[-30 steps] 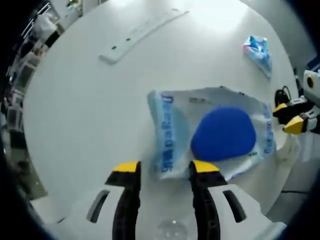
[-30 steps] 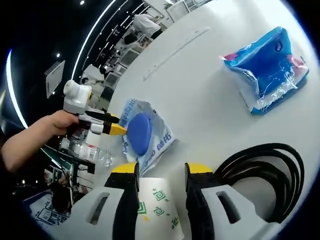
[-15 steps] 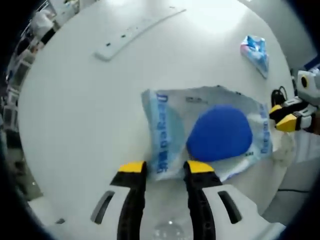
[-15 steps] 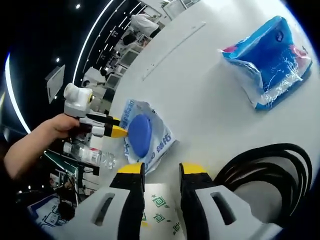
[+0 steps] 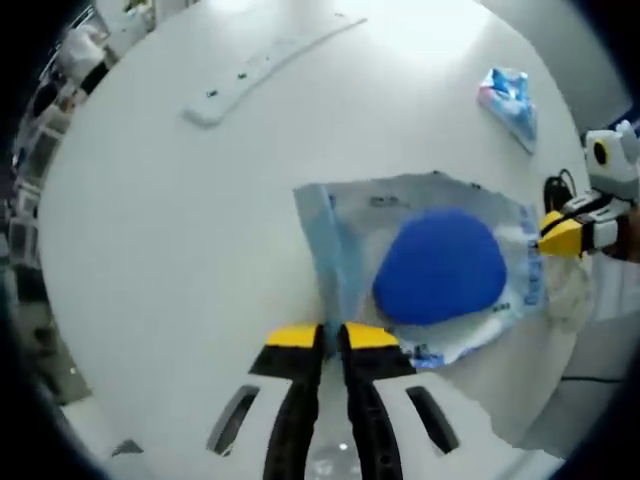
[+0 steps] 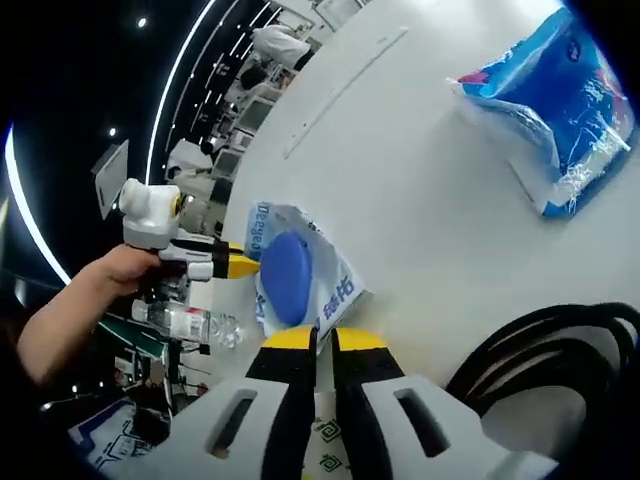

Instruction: Arrange the tabletop items into an orderly group along one side of the table until the central work area is clear of visible clutter.

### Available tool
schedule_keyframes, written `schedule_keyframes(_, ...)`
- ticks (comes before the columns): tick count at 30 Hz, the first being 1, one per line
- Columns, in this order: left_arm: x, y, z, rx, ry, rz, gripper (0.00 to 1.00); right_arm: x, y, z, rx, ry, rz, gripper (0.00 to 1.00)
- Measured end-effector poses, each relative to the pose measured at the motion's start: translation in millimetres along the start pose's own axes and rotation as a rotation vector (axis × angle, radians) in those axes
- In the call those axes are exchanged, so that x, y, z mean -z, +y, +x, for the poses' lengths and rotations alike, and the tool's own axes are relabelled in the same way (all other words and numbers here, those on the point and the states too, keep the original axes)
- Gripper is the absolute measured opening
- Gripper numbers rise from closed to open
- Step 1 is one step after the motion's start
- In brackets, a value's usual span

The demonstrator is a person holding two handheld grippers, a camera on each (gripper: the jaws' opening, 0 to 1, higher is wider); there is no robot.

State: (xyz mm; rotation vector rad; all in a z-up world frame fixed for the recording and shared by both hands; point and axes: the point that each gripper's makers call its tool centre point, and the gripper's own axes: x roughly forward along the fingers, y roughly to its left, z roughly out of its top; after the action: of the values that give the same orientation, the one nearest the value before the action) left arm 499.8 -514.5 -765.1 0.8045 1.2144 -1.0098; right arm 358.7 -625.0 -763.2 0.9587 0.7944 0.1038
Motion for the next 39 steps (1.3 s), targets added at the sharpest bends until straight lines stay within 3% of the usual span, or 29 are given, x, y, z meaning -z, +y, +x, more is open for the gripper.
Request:
schedule_keyframes(4, 0.2, -2.4, -0.6, -0.014, 0.012, 0.029, 0.02, -3.1, 0.4, -1.0, -0.012, -0.021, 0.058, 0.0)
schedule_keyframes(10, -0.4, -6.2, -4.2, -0.028, 0.03, 0.089, 0.0, -8.8, 6.2, -4.0, -0.022, -0.041, 0.073, 0.0)
schedule_keyframes(28, -12.6, -11.2, -35.1, -0.04, 0.0, 0.084, 0.0, -31.3, 18.3, -19.4, -0.027, -0.094, 0.06, 0.0)
schedule_keyframes(39, -24.6, -22.5, -60.5, -0.063, -0.058, 0.063, 0.0, -57.5, 23.3, -39.1, -0.014, -0.12, 0.003, 0.0)
